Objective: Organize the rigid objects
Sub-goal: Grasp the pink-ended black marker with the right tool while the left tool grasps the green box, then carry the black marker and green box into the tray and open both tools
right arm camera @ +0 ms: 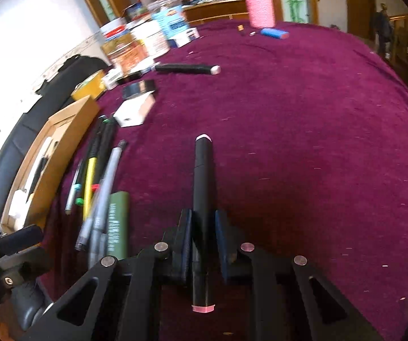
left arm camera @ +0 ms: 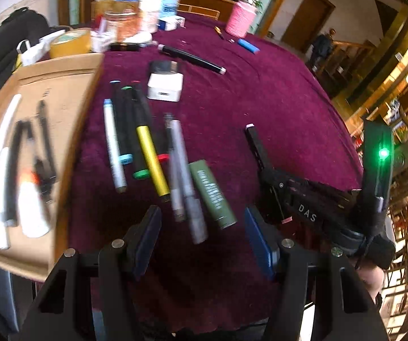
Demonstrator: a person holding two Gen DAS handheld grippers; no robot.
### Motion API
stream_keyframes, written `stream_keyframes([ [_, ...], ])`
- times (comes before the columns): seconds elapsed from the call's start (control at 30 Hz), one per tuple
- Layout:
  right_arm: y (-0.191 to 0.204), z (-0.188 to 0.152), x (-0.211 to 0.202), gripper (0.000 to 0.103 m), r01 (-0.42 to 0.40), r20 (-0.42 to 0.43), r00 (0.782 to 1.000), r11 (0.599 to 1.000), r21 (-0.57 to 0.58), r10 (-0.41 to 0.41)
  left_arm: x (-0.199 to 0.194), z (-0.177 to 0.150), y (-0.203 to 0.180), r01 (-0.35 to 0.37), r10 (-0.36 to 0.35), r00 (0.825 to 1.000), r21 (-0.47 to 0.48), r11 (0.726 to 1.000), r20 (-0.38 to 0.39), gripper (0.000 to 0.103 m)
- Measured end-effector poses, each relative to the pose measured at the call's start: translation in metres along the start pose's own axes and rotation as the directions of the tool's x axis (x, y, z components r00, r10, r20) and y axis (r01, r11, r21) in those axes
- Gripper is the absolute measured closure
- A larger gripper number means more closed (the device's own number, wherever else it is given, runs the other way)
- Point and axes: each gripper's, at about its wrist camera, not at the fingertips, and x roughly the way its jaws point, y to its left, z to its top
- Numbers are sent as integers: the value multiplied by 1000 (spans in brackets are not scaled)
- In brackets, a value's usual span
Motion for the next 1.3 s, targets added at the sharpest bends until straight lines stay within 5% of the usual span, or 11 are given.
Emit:
stream_keyframes([
  [0.5,-22,-2,-7,86,-49,26,998,998,43,48,66,21,-29,-116,122,986,57,992,-117,69],
  [0.57,-21,-1,-6,86,-52,27,998,998,38,52,70,23,-29,-146,153,982,62,987,-115,79],
  [0.9,-16,-3,-5,86,-42,23,999,999,21,42,69,17,-37,-168,179,981,127,978,-73,79],
  [1.3,-7,-5,-11,86,-29,55,998,1000,-6,29,31,9,-13,-25,25,1000,20,999,-18,83],
])
